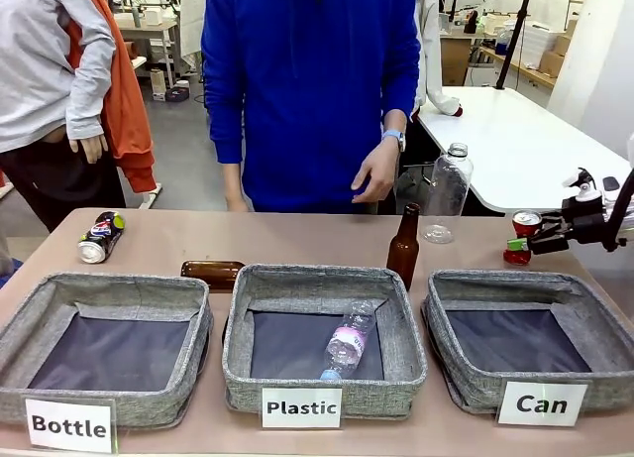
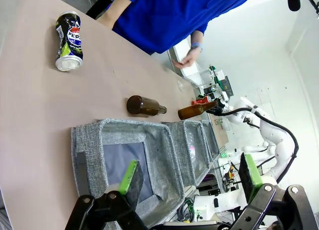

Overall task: Sort the can waste into the basket.
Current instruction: Pick up the can waste from the table and place it in the right Fabric basket.

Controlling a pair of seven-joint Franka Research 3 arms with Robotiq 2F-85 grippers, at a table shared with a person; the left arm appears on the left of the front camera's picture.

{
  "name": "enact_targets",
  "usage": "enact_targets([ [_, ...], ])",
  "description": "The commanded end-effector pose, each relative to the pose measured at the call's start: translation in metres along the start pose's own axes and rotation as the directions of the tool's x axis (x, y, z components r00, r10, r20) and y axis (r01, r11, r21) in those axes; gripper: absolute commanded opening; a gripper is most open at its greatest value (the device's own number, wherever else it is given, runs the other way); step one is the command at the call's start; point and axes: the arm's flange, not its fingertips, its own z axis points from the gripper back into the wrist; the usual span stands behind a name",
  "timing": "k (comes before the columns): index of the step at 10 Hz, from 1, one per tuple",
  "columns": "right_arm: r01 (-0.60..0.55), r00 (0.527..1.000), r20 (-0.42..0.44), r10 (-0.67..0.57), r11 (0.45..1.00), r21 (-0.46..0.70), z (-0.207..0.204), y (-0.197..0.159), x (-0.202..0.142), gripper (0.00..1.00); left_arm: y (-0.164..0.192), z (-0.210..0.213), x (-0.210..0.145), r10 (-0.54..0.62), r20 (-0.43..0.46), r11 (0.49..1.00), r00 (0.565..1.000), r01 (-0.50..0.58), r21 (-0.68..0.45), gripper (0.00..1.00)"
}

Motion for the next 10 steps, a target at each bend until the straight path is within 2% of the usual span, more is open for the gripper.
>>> enact_targets([
  [1, 0.009, 0.999, 0.039, -0.01, 0.999, 0.037, 0.002, -0.006, 0.0, 0.44, 0.0, 0.0, 0.002, -0.022, 0.019, 1.0, 1.0, 0.022, -0.022, 1.0],
  [2, 0.016, 0.999, 0.037, -0.018, 0.999, 0.04, 0.002, -0.007, 0.0, 0.35, 0.0, 0.0, 0.002, -0.022, 0.019, 1.0, 1.0, 0.022, -0.022, 1.0],
  [3, 0.016, 0.999, 0.043, -0.018, 0.999, 0.045, 0.002, -0.007, -0.001, 0.0, 0.0, 0.0, 0.002, -0.022, 0.019, 1.0, 1.0, 0.022, -0.022, 1.0],
  [5, 0.023, 0.999, 0.037, -0.025, 0.999, 0.048, 0.003, -0.008, -0.003, 0.0, 0.0, 0.0, 0.002, -0.022, 0.019, 1.0, 1.0, 0.022, -0.022, 1.0],
  [6, 0.024, 0.999, 0.038, -0.026, 0.998, 0.05, 0.003, -0.008, -0.004, 0.16, 0.0, 0.0, 0.002, -0.022, 0.019, 1.0, 1.0, 0.022, -0.022, 1.0],
  [7, 0.027, 0.999, 0.042, -0.03, 0.998, 0.052, 0.004, -0.008, -0.005, 0.06, 0.0, 0.0, 0.002, -0.022, 0.019, 1.0, 1.0, 0.022, -0.022, 1.0],
  [8, 0.03, 0.998, 0.045, -0.031, 0.999, 0.04, 0.008, -0.009, -0.005, 0.0, 0.0, 0.0, 0.002, -0.022, 0.019, 1.0, 1.0, 0.022, -0.022, 1.0],
  [10, 0.014, 0.996, 0.092, -0.013, 1.0, -0.019, 0.038, -0.009, 0.006, 0.0, 0.0, 0.0, 0.002, -0.022, 0.019, 1.0, 1.0, 0.022, -0.022, 1.0],
])
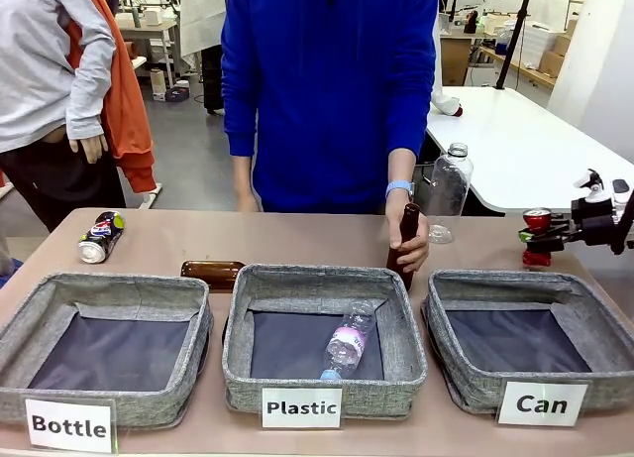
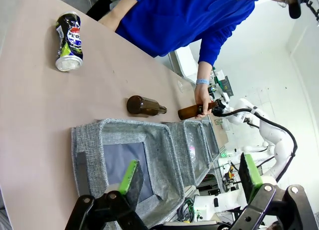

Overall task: Sort the can waste into the basket.
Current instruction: Pick up the can waste from the table and place it in the right Fabric basket.

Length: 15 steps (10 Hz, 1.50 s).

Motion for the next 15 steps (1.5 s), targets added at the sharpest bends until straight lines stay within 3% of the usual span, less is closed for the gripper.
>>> enact_targets([
  [1, -0.041, 0.996, 0.077, 0.044, 0.998, -0.049, 0.034, 0.009, 0.028, 0.0, 0.0, 0.0, 0.002, -0.021, 0.019, 1.0, 1.0, 0.022, -0.022, 1.0],
  [3, -0.094, 0.993, 0.072, 0.099, 0.993, -0.066, 0.072, 0.049, 0.072, 0.0, 0.0, 0.0, 0.002, -0.021, 0.019, 1.0, 1.0, 0.022, -0.022, 1.0],
  [4, -0.117, 0.992, 0.045, 0.117, 0.993, -0.008, 0.091, 0.089, 0.097, 0.0, 0.0, 0.0, 0.002, -0.021, 0.019, 1.0, 1.0, 0.022, -0.022, 1.0],
  [6, -0.163, 0.97, -0.159, 0.182, 0.979, 0.124, 0.098, 0.168, 0.123, 0.0, 0.0, 0.0, 0.002, -0.021, 0.019, 1.0, 1.0, 0.022, -0.022, 1.0],
  [7, -0.243, 0.912, -0.294, 0.288, 0.953, 0.18, 0.091, 0.207, 0.125, 0.0, 0.0, 0.0, 0.002, -0.021, 0.019, 1.0, 1.0, 0.022, -0.022, 1.0],
  [9, -0.375, 0.725, -0.479, 0.495, 0.867, 0.329, 0.057, 0.272, 0.119, 0.0, 0.0, 0.0, 0.002, -0.021, 0.019, 1.0, 1.0, 0.022, -0.022, 1.0],
  [10, -0.396, 0.653, -0.535, 0.536, 0.844, 0.361, 0.038, 0.287, 0.118, 0.0, 0.0, 0.0, 0.002, -0.021, 0.019, 1.0, 1.0, 0.022, -0.022, 1.0],
  [11, -0.401, 0.617, -0.551, 0.562, 0.827, 0.394, 0.024, 0.296, 0.119, 0.0, 0.0, 0.0, 0.002, -0.021, 0.019, 1.0, 1.0, 0.022, -0.022, 1.0],
  [15, -0.426, 0.614, -0.56, 0.556, 0.831, 0.358, 0.019, 0.299, 0.118, 0.0, 0.0, 0.0, 0.002, -0.021, 0.019, 1.0, 1.0, 0.022, -0.022, 1.0],
])
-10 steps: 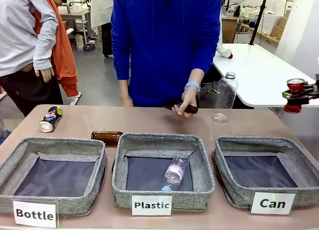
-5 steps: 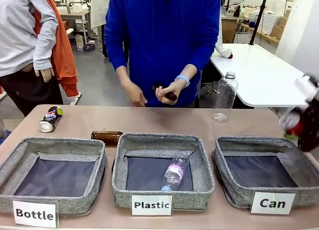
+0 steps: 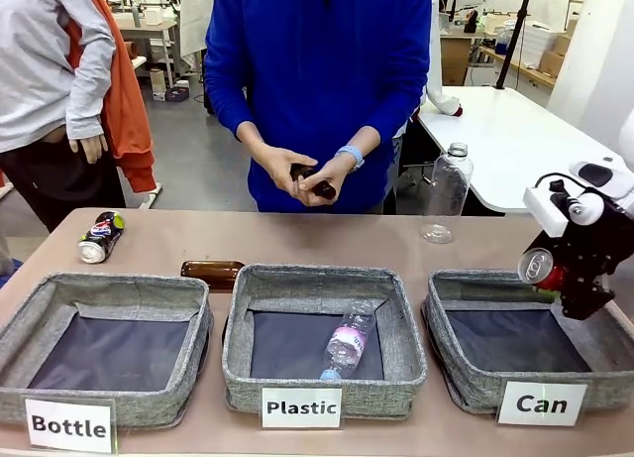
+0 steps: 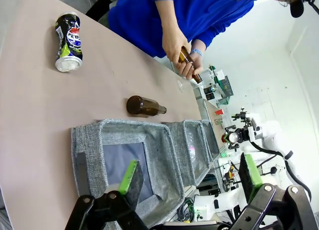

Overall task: Sort the can waste into the basket.
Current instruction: Pick up the can waste from the table and place it in the right Fabric basket.

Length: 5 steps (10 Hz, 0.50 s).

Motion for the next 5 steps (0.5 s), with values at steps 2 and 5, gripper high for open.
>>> enact_targets([
  [2, 0.055, 0.998, -0.004, -0.055, 0.998, -0.031, -0.0038, -0.0054, -0.0028, 0.4, 0.0007, -0.0006, 0.0009, -0.019, 0.02, 1.0, 1.0, 0.02, -0.022, 1.0],
  [5, 0.055, 0.998, 0.005, -0.055, 0.998, -0.021, -0.0043, -0.009, -0.0075, 1.0, 0.0007, -0.0006, 0.0009, -0.019, 0.02, 1.0, 1.0, 0.02, -0.022, 1.0],
])
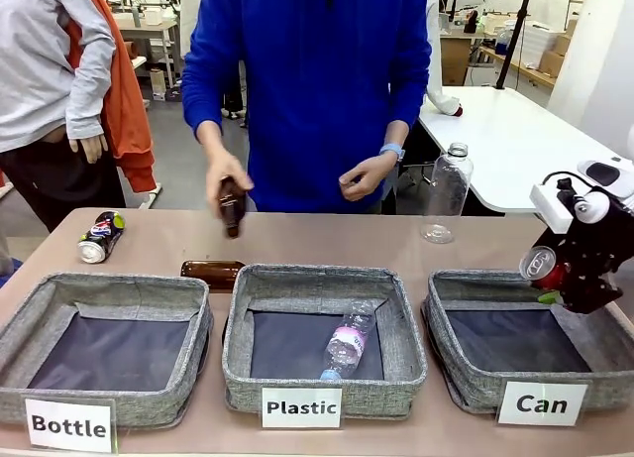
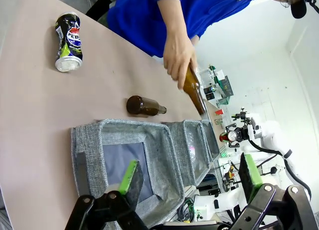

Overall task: Sort the can waste into the basket.
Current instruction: Pick up the can waste from the table and place it in the right Fabric basket.

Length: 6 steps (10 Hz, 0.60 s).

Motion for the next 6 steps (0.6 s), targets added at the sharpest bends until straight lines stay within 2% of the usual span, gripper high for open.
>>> enact_targets([
  [1, 0.03, 0.999, -0.01, -0.03, 1.0, -0.001, -0.002, -0.006, -0.004, 1.0, 0.0, 0.0, 0.0, 0.0, 0.0, 1.0, 1.0, 0.0, 0.0, 1.0],
  [2, 0.036, 0.999, 0.002, -0.036, 0.999, 0.0, -0.002, -0.009, -0.006, 1.0, -0.043, 0.038, 0.015, -0.004, 0.021, 0.998, 1.0, 0.006, -0.066, 1.0],
  [3, 0.045, 0.999, 0.006, -0.045, 0.999, -0.004, -0.003, -0.014, -0.006, 0.9, -0.075, 0.075, 0.031, -0.033, 0.024, 0.993, 0.999, 0.035, -0.116, 1.0],
  [4, 0.052, 0.998, 0.016, -0.052, 0.999, 0.004, -0.005, -0.019, -0.007, 1.0, -0.096, 0.111, 0.047, -0.087, 0.044, 0.988, 0.995, 0.092, -0.126, 1.0],
  [6, 0.065, 0.997, 0.028, -0.065, 0.998, 0.017, -0.007, -0.025, -0.009, 1.0, -0.113, 0.178, 0.063, -0.117, 0.114, 0.985, 0.987, 0.129, -0.112, 1.0],
])
